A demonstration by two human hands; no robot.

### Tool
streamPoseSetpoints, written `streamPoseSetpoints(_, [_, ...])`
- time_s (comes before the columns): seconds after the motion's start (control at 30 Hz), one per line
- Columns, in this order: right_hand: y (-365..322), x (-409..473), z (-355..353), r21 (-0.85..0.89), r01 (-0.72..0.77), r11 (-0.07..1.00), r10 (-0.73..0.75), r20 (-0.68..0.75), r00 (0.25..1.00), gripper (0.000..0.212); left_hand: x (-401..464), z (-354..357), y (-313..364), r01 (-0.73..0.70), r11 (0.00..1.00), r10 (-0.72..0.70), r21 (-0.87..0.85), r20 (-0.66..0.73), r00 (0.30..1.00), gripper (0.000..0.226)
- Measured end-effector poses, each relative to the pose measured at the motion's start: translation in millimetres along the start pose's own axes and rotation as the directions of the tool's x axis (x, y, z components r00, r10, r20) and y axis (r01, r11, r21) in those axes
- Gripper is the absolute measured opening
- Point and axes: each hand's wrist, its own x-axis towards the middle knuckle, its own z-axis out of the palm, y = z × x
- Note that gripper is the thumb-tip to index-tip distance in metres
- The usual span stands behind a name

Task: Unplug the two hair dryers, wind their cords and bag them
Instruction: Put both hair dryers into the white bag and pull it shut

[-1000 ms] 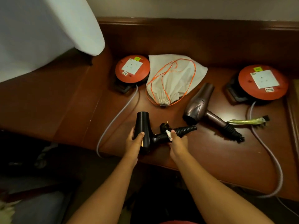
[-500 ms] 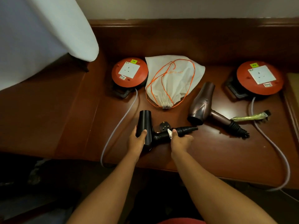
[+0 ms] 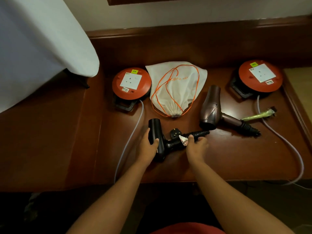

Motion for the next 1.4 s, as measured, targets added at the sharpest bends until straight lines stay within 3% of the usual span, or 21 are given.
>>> streamPoseSetpoints(0.1, [-2.3, 0.0, -9.3, -0.016, 0.111, 0.994, -0.111, 0.004, 0.994, 0.032, -1.3, -5.9, 7.5, -0.124, 0.981, 0.126, 0.151, -0.004, 0.992, 0.058])
streamPoseSetpoints(0.23, [-15.8, -4.9, -17.3, -0.036, 0.334, 0.942, -0.33, 0.087, 0.94, 0.024, 1.1, -7.7, 27.2, -0.217, 0.962, 0.214, 0.164, 0.038, 0.976, 0.051])
streamPoseSetpoints(0.47, [-54.0, 12.1, -16.9, -0.178, 0.679, 0.712, -0.602, 0.342, 0.721, 0.023, 24.9, 3.9, 56.2, -0.312, 0.926, 0.298, 0.213, 0.095, 0.95, 0.037])
streamPoseSetpoints(0.73, [-87.4, 72.5, 14.0, -0.238, 0.863, 0.445, -0.598, 0.639, 0.484, 0.026, 76.2, 24.9, 68.1, -0.38, 0.84, 0.356, 0.386, 0.135, 0.925, 0.038])
streamPoseSetpoints(0.87, [-91.1, 98.1, 30.3, -0.259, 0.904, 0.34, -0.547, 0.727, 0.414, 0.019, 95.6, 34.6, 70.5, -0.418, 0.759, 0.372, 0.499, 0.195, 0.907, 0.043])
streamPoseSetpoints(0.93, [-91.1, 107.5, 34.8, -0.274, 0.914, 0.298, -0.538, 0.743, 0.398, 0.022, 103.3, 38.9, 70.8, -0.417, 0.742, 0.344, 0.524, 0.237, 0.909, 0.049])
streamPoseSetpoints(1.07, [-90.5, 123.0, 42.7, -0.273, 0.907, 0.32, -0.514, 0.754, 0.409, 0.027, 115.2, 47.3, 69.2, -0.37, 0.718, 0.265, 0.589, 0.26, 0.929, 0.055])
streamPoseSetpoints(1.2, [-96.6, 134.1, 46.1, -0.302, 0.875, 0.378, -0.485, 0.74, 0.466, 0.029, 119.2, 53.9, 72.0, -0.325, 0.679, 0.269, 0.659, 0.188, 0.945, 0.051])
streamPoseSetpoints(1.3, [-101.8, 136.2, 41.3, -0.305, 0.877, 0.372, -0.48, 0.746, 0.463, 0.025, 114.9, 55.0, 78.2, -0.311, 0.65, 0.293, 0.693, 0.149, 0.944, 0.046])
streamPoseSetpoints(1.4, [-110.9, 132.8, 28.0, -0.263, 0.877, 0.403, -0.533, 0.711, 0.458, 0.023, 104.8, 53.2, 89.0, -0.286, 0.642, 0.386, 0.712, 0.023, 0.922, 0.053])
